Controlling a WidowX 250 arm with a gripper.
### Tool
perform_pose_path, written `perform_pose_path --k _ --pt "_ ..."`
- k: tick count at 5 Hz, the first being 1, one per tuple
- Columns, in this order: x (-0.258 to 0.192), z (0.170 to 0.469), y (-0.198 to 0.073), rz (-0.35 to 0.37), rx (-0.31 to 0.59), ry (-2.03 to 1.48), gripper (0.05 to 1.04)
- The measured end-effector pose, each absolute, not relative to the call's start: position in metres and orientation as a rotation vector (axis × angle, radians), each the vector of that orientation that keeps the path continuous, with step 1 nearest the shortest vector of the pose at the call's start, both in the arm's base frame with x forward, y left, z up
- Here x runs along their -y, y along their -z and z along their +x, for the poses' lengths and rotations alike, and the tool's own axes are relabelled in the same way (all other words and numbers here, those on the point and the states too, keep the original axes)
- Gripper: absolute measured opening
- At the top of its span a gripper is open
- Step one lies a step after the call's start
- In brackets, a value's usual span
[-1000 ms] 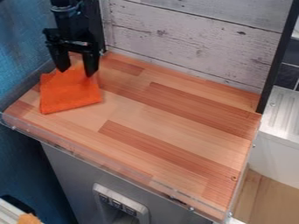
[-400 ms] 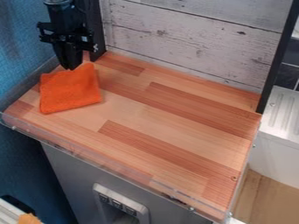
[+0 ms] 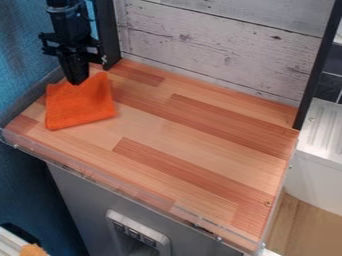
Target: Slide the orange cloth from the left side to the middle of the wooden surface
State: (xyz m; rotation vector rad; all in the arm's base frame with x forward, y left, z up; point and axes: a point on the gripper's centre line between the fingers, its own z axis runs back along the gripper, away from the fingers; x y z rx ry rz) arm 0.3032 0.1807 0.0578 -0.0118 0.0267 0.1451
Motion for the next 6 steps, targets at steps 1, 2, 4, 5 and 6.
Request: perform_pose_path --k 1,2,4,5,6 --pt "-0.181 0.306 -0.050 -0.016 -0.023 -0.145 0.060" --pt "-0.180 0.308 -0.043 -0.013 -0.002 -0.152 0.060" --pt "-0.178 0.305 -0.017 -0.015 -0.001 -0.162 0.059" --pt "-0.182 0.313 -0.013 -0.011 0.004 -0.158 0.059" --pt "-0.175 0.321 -0.013 0.000 0.015 -0.150 0.059"
